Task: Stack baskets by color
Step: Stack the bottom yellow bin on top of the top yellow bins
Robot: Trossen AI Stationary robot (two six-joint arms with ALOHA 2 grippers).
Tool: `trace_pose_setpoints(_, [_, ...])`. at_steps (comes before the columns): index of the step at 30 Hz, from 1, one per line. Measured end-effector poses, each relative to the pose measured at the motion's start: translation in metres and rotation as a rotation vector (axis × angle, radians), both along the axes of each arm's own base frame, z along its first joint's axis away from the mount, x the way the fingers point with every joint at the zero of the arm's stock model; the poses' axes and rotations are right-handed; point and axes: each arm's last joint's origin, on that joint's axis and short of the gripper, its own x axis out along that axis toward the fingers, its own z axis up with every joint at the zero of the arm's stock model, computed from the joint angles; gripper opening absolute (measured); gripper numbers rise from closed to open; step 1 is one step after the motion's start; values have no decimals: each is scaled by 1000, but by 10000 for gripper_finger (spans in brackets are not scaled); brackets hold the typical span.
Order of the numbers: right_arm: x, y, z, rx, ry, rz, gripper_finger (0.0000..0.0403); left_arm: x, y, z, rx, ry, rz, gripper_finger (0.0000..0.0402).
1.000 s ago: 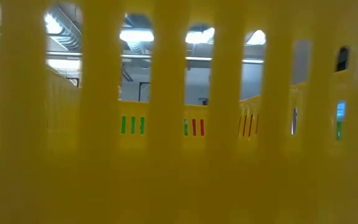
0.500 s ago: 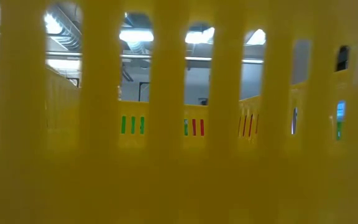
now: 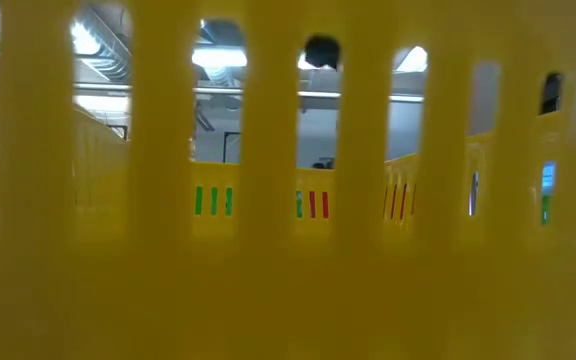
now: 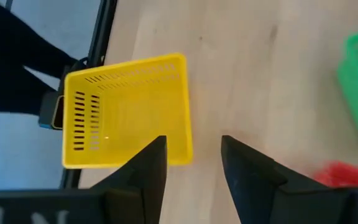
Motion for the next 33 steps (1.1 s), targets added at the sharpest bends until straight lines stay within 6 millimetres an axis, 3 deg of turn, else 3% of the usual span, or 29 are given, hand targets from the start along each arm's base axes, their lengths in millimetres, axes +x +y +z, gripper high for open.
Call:
trace_pose_setpoints(9, [18, 25, -41, -58, -35, 46, 152, 0, 0, 0, 13, 8, -17, 55])
trace_pose_setpoints(27, [28, 30, -96, -101, 75, 60, 150, 0, -1, 0, 15, 28, -50, 55])
trace_pose_setpoints(30, [30, 30, -101, -119, 80, 32, 131, 0, -1, 0, 11, 26, -48, 55])
trace_pose_setpoints(33, [31, 30, -102, -130, 66, 16, 78, 0, -1, 0, 11, 26, -48, 55])
